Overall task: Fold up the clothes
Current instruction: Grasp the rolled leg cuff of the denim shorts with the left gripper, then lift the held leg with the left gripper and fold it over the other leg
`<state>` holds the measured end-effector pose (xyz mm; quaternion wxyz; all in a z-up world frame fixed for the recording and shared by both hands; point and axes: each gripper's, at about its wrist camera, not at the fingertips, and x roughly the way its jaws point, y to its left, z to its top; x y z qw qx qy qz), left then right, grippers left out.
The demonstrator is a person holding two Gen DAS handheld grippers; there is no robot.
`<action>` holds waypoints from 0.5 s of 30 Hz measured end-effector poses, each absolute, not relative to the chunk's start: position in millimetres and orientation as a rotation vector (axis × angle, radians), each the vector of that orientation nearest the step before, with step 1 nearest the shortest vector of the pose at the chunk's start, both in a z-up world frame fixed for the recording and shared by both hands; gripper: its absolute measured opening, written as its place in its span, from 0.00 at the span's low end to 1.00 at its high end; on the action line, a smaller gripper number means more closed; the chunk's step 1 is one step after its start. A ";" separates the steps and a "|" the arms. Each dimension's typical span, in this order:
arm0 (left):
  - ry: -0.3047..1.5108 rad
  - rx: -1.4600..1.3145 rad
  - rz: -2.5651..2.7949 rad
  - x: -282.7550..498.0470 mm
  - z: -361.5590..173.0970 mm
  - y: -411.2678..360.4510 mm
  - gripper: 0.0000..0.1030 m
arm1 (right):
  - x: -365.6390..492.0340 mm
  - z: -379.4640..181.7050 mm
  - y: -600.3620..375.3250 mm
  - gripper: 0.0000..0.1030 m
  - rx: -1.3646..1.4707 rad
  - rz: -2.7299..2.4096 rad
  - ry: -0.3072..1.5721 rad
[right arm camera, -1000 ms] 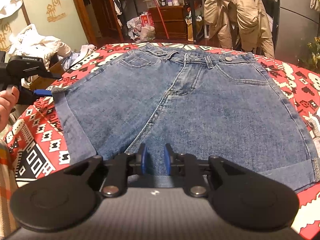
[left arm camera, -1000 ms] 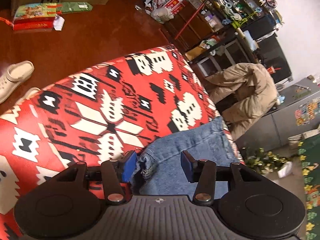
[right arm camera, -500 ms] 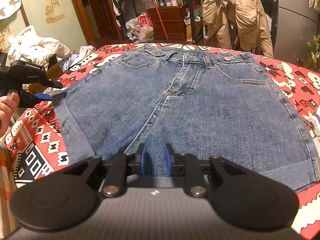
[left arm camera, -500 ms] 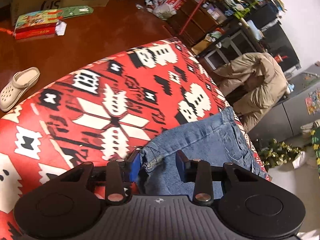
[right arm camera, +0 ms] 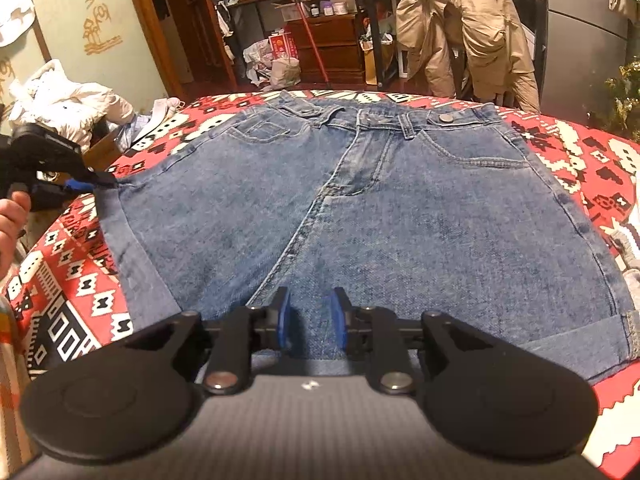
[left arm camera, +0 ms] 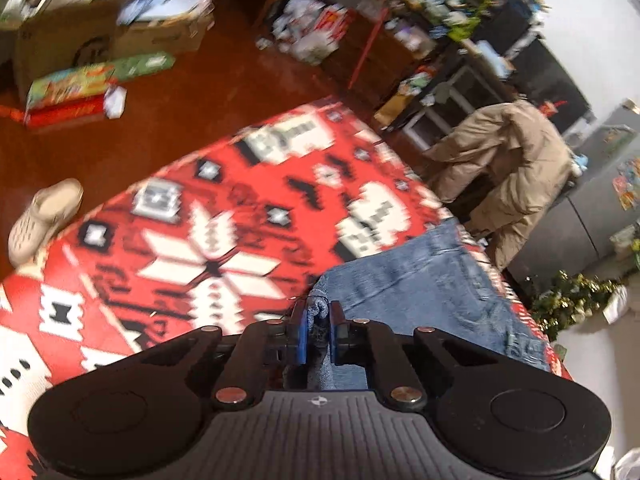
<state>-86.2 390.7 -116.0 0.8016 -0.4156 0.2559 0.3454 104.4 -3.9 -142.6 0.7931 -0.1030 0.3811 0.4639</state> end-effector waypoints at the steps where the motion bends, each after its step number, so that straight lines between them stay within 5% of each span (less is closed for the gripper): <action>1: 0.542 -0.856 0.729 -83.7 -109.0 385.3 0.09 | 104.7 -142.3 -3.8 0.24 -0.219 0.994 0.818; 15: 0.537 -0.453 0.405 -13.7 -55.9 236.8 0.09 | 111.0 -129.7 -11.0 0.24 -0.130 0.959 0.717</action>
